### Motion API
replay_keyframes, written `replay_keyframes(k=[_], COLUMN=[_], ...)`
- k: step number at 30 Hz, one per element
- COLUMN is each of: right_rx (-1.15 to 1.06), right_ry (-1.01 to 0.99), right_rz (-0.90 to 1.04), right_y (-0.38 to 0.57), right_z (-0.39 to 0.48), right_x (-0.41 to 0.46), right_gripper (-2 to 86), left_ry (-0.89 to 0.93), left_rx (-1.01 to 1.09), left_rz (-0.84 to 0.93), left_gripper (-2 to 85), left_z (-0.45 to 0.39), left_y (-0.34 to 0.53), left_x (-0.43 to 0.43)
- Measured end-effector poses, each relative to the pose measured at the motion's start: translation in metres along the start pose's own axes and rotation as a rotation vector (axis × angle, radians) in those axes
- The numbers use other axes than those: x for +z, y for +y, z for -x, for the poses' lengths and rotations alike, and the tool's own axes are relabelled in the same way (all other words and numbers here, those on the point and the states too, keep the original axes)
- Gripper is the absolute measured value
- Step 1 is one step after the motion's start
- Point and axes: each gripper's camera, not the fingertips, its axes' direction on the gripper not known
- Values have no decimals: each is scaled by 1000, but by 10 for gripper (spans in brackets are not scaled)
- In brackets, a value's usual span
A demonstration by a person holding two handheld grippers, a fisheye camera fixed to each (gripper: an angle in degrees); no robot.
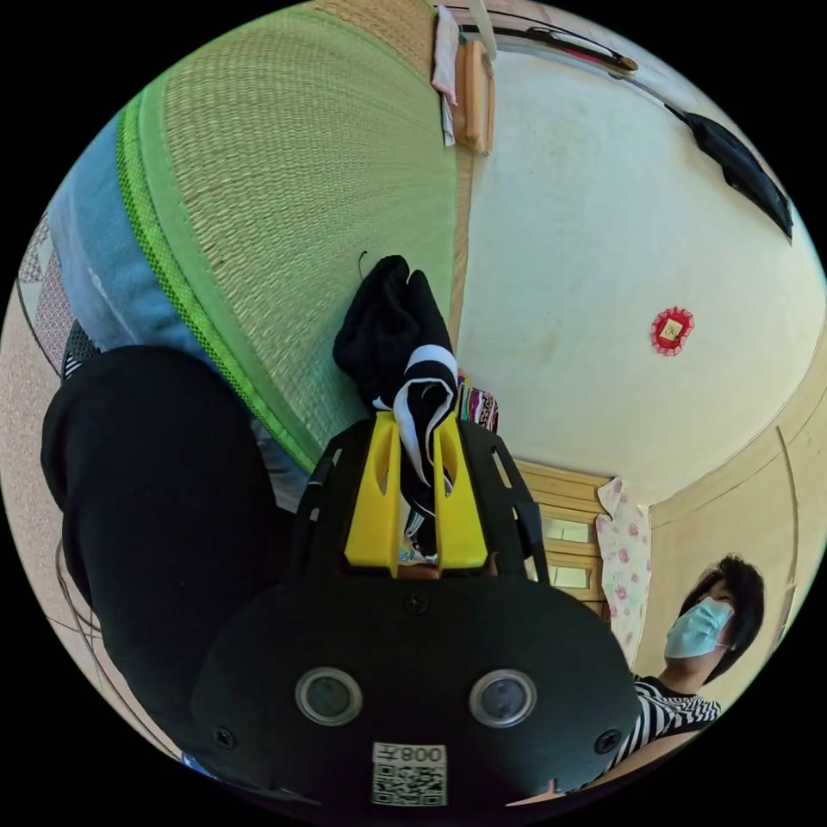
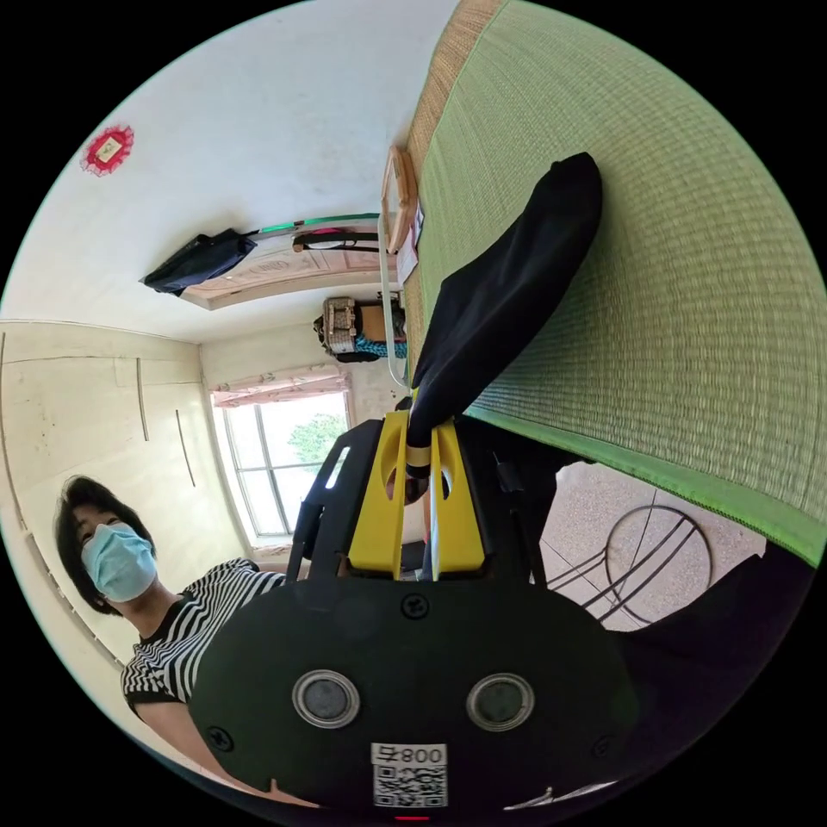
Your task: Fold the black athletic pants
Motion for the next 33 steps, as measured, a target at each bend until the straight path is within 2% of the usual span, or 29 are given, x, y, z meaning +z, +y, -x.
replay_keyframes(k=[9,15,24,29,33], right_rx=[-72,-167,-360,-524,-521], right_ry=[-80,-109,-51,131,281], right_rz=[-110,-250,-597,-845,-972], right_y=[67,110,183,260,313], right_z=[54,105,208,299,319], right_x=[-86,-181,-403,-550,-610], right_gripper=[6,4,5,6,7], left_ry=[-31,-32,86,244,241], left_rx=[136,264,536,704,791], left_rz=[96,237,515,698,824], left_gripper=[66,63,62,64,66], left_z=[-86,-160,-313,-407,-432], left_y=[37,58,123,204,259], left_x=[141,289,612,817,944])
